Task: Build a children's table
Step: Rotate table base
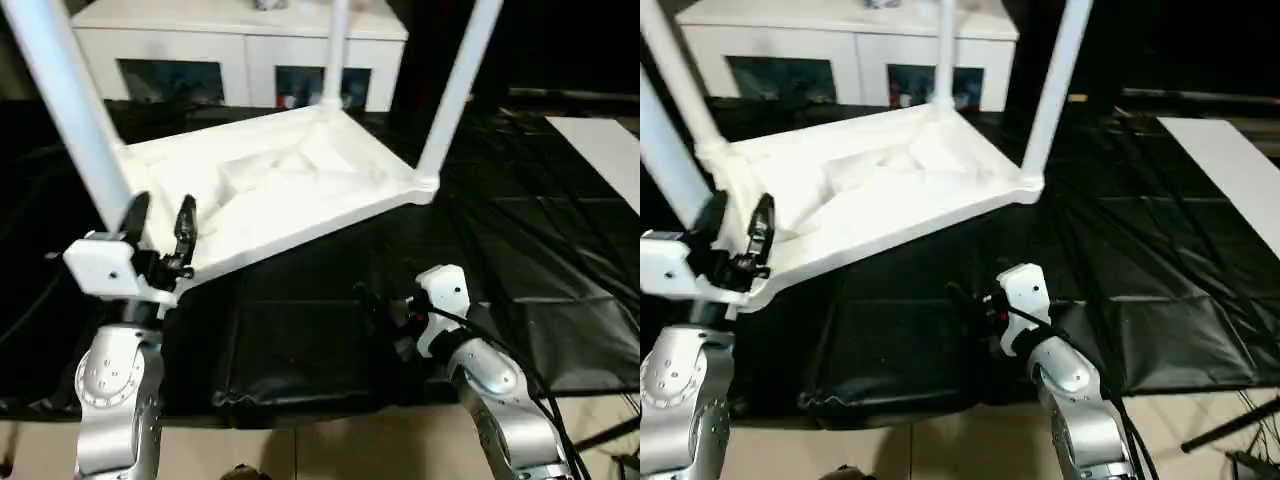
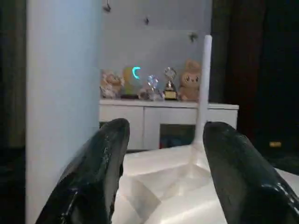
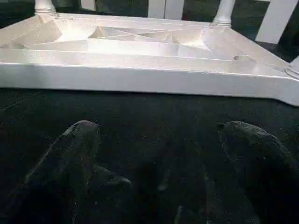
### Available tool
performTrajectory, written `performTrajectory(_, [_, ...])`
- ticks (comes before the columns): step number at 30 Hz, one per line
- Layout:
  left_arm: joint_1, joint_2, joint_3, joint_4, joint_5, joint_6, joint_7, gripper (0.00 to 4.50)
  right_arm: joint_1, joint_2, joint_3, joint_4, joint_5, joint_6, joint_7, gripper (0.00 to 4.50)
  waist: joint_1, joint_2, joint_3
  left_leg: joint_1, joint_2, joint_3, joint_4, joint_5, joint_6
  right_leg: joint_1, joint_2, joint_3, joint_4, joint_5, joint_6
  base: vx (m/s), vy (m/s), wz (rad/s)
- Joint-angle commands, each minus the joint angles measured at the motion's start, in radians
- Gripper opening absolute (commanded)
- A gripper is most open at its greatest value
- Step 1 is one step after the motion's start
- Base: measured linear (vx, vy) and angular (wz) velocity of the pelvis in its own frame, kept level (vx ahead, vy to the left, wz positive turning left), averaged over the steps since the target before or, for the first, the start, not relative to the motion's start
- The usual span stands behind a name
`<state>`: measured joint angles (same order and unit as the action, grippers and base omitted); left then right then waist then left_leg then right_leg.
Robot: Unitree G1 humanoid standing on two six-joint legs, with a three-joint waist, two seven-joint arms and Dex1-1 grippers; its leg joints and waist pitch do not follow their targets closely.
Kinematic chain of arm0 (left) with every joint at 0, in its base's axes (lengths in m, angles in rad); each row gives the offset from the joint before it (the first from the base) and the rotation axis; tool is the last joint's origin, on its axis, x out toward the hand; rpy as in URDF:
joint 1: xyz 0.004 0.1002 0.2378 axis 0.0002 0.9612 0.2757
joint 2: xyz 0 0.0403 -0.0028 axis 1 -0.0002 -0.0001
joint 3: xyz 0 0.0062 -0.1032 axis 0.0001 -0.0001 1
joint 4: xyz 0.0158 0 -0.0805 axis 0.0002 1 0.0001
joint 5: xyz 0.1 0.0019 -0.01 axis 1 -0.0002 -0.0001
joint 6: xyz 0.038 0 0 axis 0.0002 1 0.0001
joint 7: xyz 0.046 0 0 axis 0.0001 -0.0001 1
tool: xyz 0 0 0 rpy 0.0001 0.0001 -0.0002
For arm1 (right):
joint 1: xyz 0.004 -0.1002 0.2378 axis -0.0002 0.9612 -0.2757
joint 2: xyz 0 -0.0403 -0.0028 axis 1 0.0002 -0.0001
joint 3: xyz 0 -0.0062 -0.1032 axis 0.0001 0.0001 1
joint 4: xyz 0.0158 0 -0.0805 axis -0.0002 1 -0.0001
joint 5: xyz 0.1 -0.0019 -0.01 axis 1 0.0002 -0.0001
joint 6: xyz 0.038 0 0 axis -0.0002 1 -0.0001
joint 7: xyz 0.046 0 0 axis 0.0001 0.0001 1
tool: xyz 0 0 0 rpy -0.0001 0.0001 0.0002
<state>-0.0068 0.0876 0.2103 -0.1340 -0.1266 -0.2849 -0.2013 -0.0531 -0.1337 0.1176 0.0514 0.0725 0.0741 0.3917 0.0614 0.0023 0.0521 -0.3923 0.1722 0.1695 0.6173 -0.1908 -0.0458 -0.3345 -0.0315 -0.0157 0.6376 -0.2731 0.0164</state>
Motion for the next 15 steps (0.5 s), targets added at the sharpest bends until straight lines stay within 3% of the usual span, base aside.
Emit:
performTrajectory(1, [0.023,0.002,0.013,0.008,0.039,-0.055,0.019,3.25,0.002,-0.011,-0.003,-0.002,0.017,-0.012,0.024,4.50,0.002,0.003,-0.044,0.024,0.072,-0.041,-0.106,-0.289,-0.023,0.000,-0.110,0.048,-0.086,-0.012,-0.139,0.000,0.000,0.00])
performTrajectory(7, [0.103,0.009,-0.010,-0.012,0.081,-0.117,0.016,3.74,0.005,-0.022,-0.007,0.002,0.023,-0.020,0.031,4.50,0.004,0.003,-0.048,0.026,0.074,-0.037,-0.102,-0.238,-0.002,-0.001,-0.105,0.046,-0.079,0.074,-0.146,0.000,0.000,0.00])
performTrajectory(10, [0.098,0.003,0.014,-0.003,0.091,-0.119,0.053,3.83,0.003,-0.022,-0.009,0.003,0.023,-0.023,0.034,4.50,0.006,0.002,-0.047,0.028,0.075,-0.036,-0.103,-0.241,0.000,-0.001,-0.105,0.045,-0.078,0.084,-0.150,0.000,0.000,0.00])
performTrajectory(11, [0.077,-0.004,0.054,0.019,0.089,-0.109,0.101,4.11,0.003,-0.019,-0.009,0.000,0.030,-0.025,0.042,4.50,0.006,0.002,-0.047,0.028,0.074,-0.036,-0.103,-0.243,0.000,-0.001,-0.105,0.045,-0.079,0.080,-0.151,0.000,0.000,0.00])
performTrajectory(14, [0.045,0.003,0.091,0.056,0.056,-0.095,0.124,4.19,0.002,-0.019,-0.003,-0.001,0.032,-0.029,0.052,4.50,0.005,0.000,-0.047,0.029,0.071,-0.036,-0.101,-0.242,-0.002,-0.001,-0.105,0.045,-0.079,0.074,-0.152,0.000,0.000,0.00])
performTrajectory(15, [0.043,0.004,0.092,0.058,0.052,-0.093,0.123,4.40,0.002,-0.019,-0.002,-0.001,0.031,-0.029,0.052,4.50,0.006,0.001,-0.047,0.028,0.071,-0.036,-0.102,-0.240,-0.003,-0.001,-0.105,0.045,-0.078,0.073,-0.152,0.000,0.000,0.00])
